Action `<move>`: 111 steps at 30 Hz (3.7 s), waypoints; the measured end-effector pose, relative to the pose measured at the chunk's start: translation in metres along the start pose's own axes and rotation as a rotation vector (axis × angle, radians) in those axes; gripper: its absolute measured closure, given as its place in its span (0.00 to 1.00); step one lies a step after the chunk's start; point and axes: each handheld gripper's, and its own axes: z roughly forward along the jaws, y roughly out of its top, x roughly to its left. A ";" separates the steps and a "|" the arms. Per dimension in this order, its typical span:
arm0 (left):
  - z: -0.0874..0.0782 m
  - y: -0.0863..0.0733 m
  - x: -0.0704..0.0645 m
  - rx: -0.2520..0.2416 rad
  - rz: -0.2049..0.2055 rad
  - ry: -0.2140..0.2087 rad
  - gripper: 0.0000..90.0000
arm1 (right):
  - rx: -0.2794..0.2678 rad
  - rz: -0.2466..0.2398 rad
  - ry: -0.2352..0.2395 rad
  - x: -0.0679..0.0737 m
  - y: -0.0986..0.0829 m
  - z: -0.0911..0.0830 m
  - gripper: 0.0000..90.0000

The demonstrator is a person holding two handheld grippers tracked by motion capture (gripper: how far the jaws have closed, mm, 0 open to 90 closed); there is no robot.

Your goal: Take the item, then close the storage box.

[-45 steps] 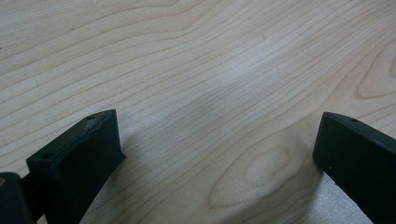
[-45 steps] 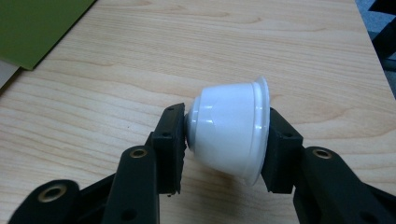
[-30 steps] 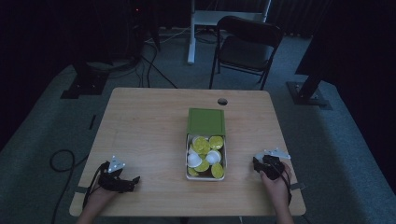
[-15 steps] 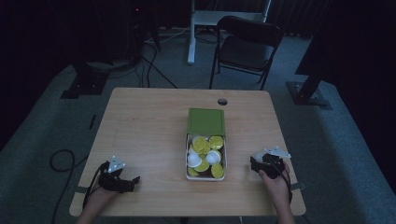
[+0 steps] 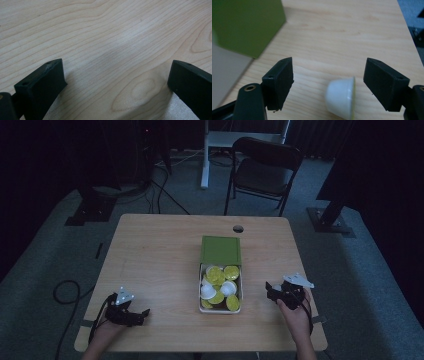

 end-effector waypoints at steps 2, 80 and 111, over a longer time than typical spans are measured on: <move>0.000 0.000 0.000 0.000 0.000 0.000 0.01 | -0.019 -0.014 0.019 0.004 0.004 -0.002 0.26; -0.007 0.071 -0.105 -0.202 0.205 -0.226 0.01 | -0.050 -0.111 0.449 0.052 -0.017 -0.033 0.13; 0.017 0.108 -0.114 -0.254 0.261 -0.261 0.01 | -0.028 -0.115 0.476 0.053 -0.010 -0.017 0.13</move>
